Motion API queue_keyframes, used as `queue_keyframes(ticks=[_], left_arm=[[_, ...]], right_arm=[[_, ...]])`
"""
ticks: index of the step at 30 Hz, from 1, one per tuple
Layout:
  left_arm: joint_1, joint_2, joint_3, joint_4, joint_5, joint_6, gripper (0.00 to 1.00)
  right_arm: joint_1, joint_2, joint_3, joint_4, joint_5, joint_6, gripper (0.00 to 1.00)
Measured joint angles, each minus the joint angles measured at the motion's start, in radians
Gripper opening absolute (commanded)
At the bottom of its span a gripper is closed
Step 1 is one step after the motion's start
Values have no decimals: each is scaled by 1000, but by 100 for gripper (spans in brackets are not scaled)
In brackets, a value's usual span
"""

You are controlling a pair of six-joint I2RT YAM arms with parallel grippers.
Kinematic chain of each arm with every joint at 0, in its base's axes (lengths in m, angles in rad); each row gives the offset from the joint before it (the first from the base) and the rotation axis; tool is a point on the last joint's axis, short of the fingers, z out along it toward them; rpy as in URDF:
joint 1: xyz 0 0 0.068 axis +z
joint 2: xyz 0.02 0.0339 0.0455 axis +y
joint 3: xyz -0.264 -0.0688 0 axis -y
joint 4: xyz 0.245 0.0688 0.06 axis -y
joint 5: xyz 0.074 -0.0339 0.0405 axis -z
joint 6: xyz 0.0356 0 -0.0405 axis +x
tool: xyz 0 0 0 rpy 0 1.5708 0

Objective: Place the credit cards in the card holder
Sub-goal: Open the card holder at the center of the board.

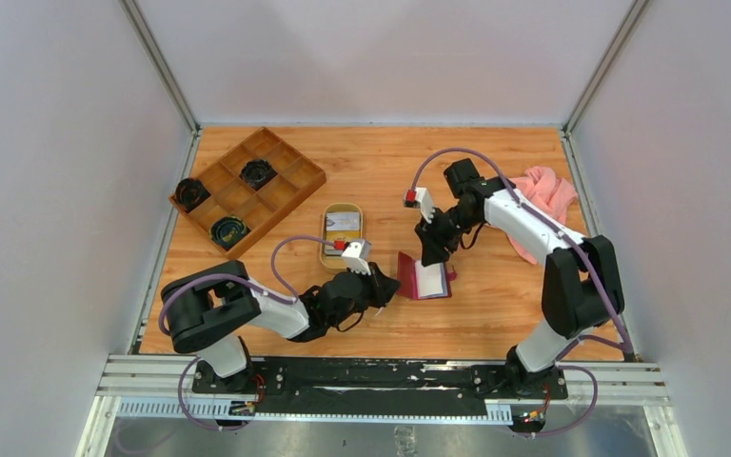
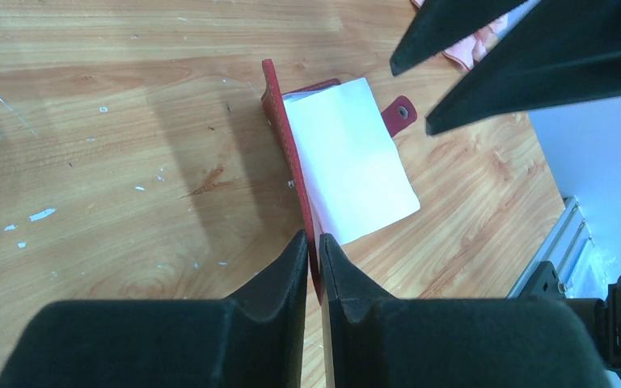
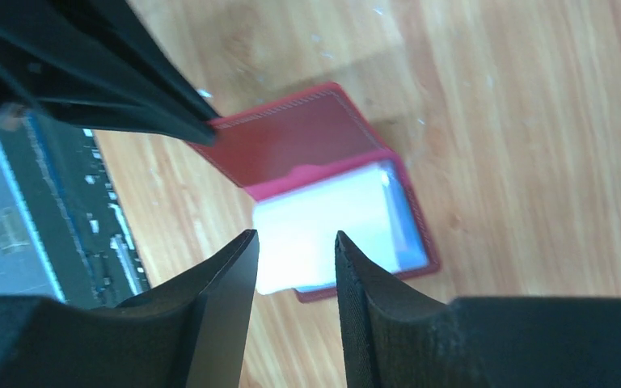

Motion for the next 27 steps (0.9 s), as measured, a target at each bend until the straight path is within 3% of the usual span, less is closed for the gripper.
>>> queue_keyframes(ticks=[7, 15, 17, 21, 27], left_arm=[[0, 1, 0, 0, 1, 0, 11], [0, 13, 3, 2, 6, 0, 11], [0, 14, 3, 2, 7, 0, 11], [0, 15, 4, 2, 12, 0, 11], [0, 15, 4, 5, 21, 1, 13]], right_arm=[[-40, 81, -1, 22, 171, 24, 50], [-45, 112, -2, 28, 253, 54, 52], [-46, 124, -2, 28, 248, 56, 49], [-48, 153, -2, 15, 192, 52, 32], [-46, 162, 3, -29, 57, 27, 23]])
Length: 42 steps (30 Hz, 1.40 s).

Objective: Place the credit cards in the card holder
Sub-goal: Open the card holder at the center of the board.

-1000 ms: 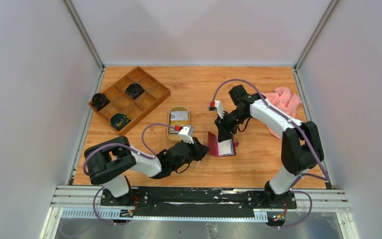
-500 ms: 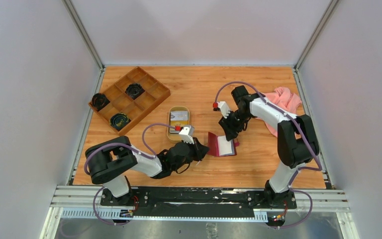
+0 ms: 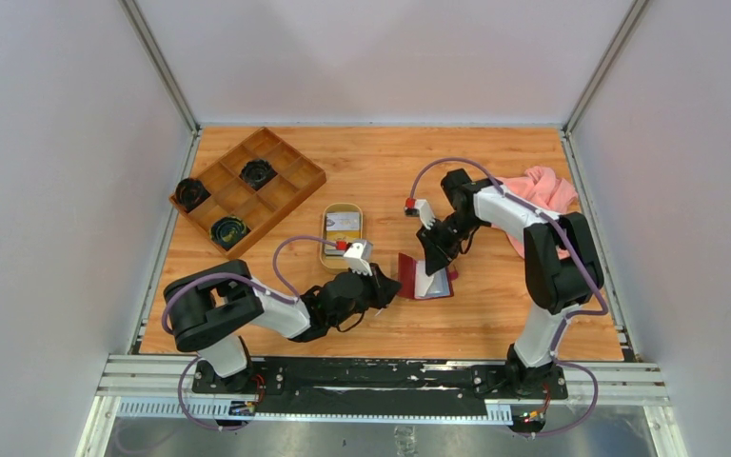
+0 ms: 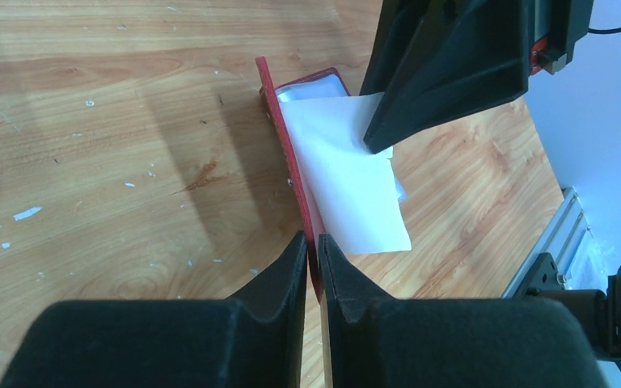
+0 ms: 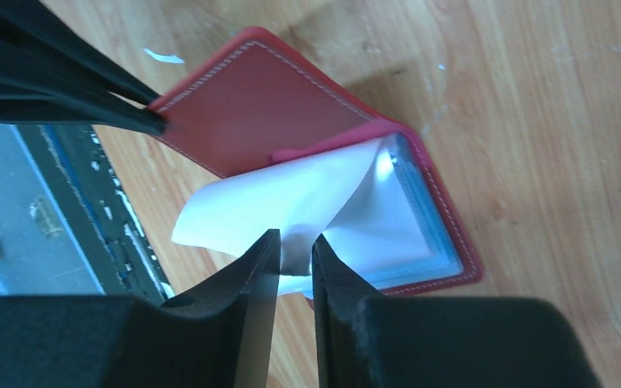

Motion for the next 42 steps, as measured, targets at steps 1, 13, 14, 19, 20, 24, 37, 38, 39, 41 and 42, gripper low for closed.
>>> queue_keyframes(ticks=[1, 13, 14, 19, 20, 24, 37, 38, 39, 41, 42], left_arm=[[0, 0, 0, 2, 2, 0, 13], [0, 5, -10, 84, 31, 24, 54], [-1, 5, -13, 88, 33, 26, 57], [-2, 5, -17, 96, 50, 32, 65], [-3, 5, -17, 96, 55, 32, 65], [-4, 5, -7, 78, 71, 34, 65], [-4, 27, 52, -10, 72, 34, 67], [-4, 30, 54, -14, 72, 34, 67], [-4, 32, 57, -21, 72, 34, 67], [-4, 35, 62, -36, 71, 36, 61], [-4, 35, 63, -39, 71, 37, 58]], right_arm=[[3, 0, 2, -5, -21, -2, 23], [6, 73, 29, -32, -183, 18, 23], [6, 84, 29, -31, -193, 26, 25], [6, 116, 29, -24, -269, 60, 31], [6, 120, 31, -24, -288, 64, 32], [6, 127, 32, -21, -366, 79, 34], [16, 169, 37, -21, -482, 94, 34], [19, 172, 37, -21, -490, 95, 33], [23, 177, 37, -21, -492, 95, 33], [34, 187, 38, -23, -504, 97, 33], [37, 191, 39, -25, -509, 97, 33]])
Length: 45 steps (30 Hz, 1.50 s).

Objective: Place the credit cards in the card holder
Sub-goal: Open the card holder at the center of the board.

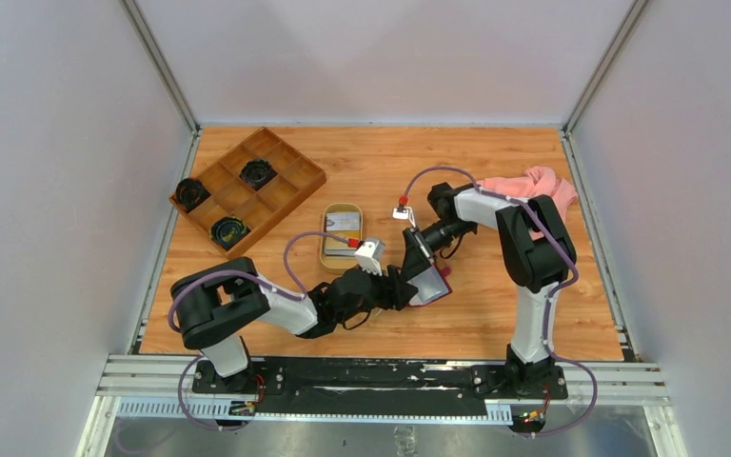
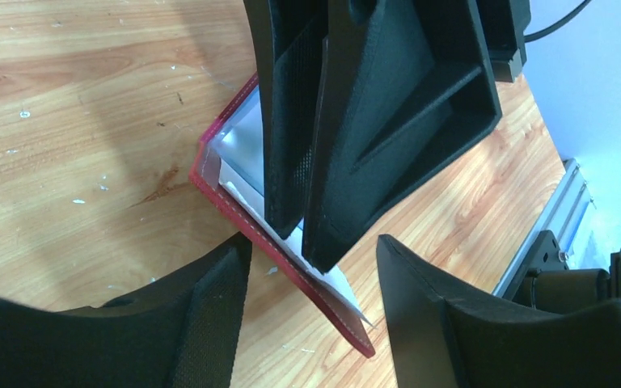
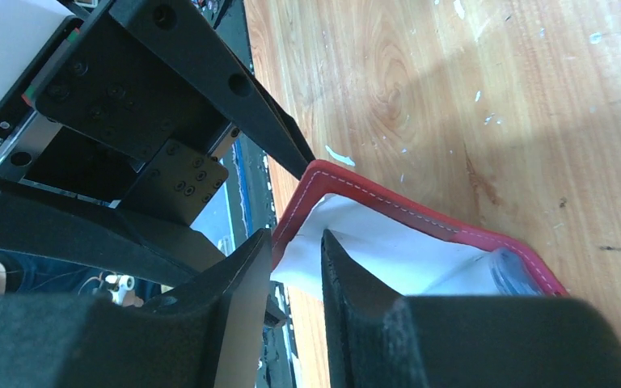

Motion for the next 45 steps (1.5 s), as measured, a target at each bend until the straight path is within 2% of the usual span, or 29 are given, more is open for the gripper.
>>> queue_keyframes(ticks=[8, 12, 19, 26, 34, 45], left_arm=[[-1, 4, 6, -34, -23, 11, 18], [-1, 4, 6, -53, -41, 14, 10], [-2, 10, 6, -54, -50, 15, 8], [-2, 14, 6, -54, -53, 15, 8], [-2, 14, 6, -54, -53, 16, 8], [-2, 15, 6, -54, -52, 23, 8]], right_arm=[[8, 0, 29, -32, 27, -23, 34], [6, -66, 33, -47, 114, -60, 33], [6, -254, -10, -10, 433, -121, 26], [4, -245, -26, 10, 644, -142, 27], [-5, -190, -25, -7, 701, -149, 36], [-10, -168, -25, -64, 702, -186, 35]])
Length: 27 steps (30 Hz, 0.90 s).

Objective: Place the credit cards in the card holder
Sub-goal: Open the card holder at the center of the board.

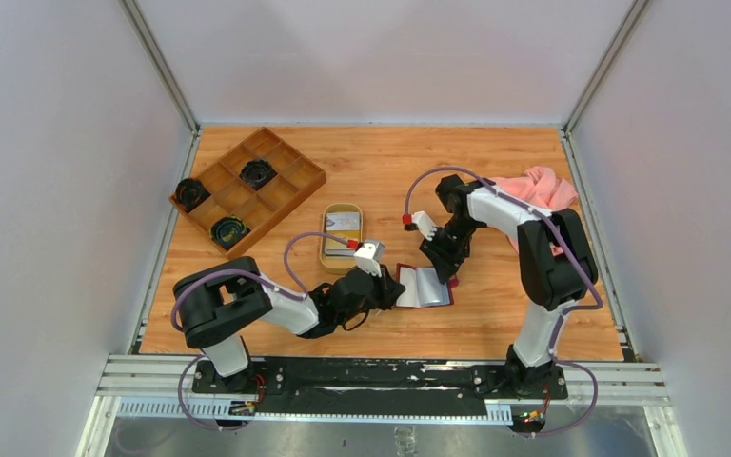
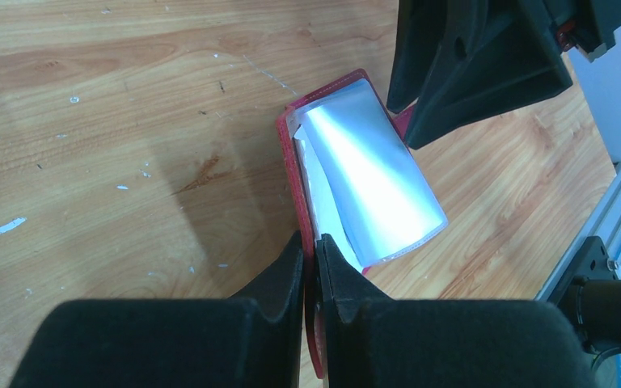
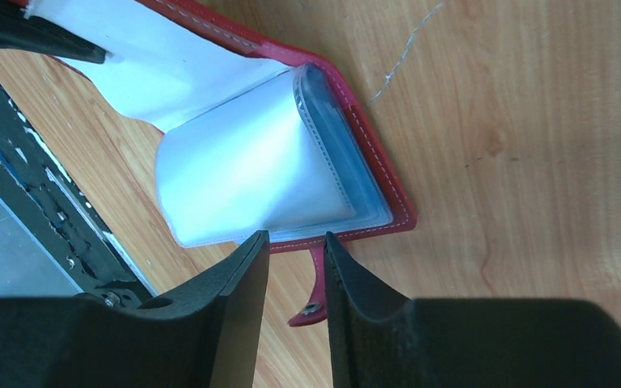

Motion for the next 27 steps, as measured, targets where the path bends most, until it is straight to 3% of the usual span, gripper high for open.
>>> queue_keyframes(ticks=[12, 27], left_arm=[[0, 6, 0, 0, 1, 0, 8], [0, 17, 9, 0, 9, 1, 9]], right_arm=[[0, 56, 2, -46, -7, -24, 32], [0, 63, 43, -144, -245, -74, 32]])
